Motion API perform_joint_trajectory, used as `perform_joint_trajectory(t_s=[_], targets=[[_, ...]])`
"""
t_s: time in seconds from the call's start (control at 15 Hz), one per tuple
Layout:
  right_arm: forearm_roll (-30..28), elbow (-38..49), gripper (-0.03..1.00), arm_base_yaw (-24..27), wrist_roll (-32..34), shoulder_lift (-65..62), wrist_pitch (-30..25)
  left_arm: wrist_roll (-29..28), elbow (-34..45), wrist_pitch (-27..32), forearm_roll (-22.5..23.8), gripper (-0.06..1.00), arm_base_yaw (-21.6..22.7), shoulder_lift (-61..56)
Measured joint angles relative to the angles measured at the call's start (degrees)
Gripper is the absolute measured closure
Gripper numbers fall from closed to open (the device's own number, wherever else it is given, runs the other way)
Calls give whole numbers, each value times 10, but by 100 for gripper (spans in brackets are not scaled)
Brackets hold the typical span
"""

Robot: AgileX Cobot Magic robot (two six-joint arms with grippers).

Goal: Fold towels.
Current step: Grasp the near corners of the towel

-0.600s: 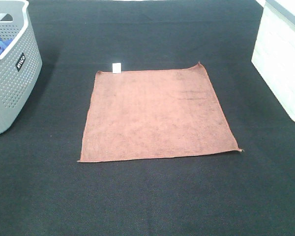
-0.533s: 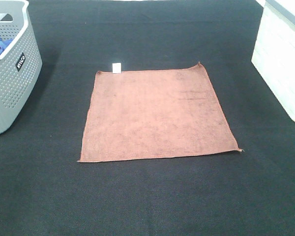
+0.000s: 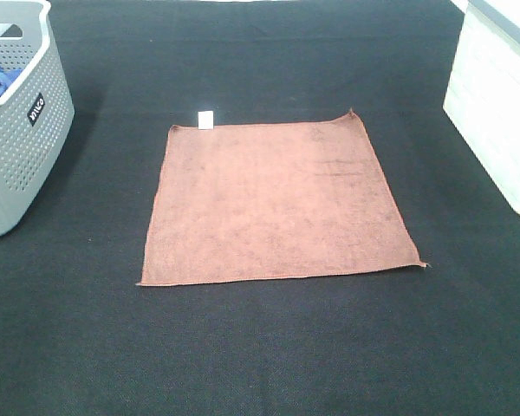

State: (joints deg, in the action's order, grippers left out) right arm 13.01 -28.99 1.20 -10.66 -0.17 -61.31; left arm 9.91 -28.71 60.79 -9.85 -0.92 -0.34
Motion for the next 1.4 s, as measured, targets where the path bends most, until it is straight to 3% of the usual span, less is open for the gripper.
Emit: perform_joint_trajectory(t_s=[1.4], targets=[[0, 0, 18, 0, 0, 0, 0, 0, 0, 0, 0, 41, 0, 0]])
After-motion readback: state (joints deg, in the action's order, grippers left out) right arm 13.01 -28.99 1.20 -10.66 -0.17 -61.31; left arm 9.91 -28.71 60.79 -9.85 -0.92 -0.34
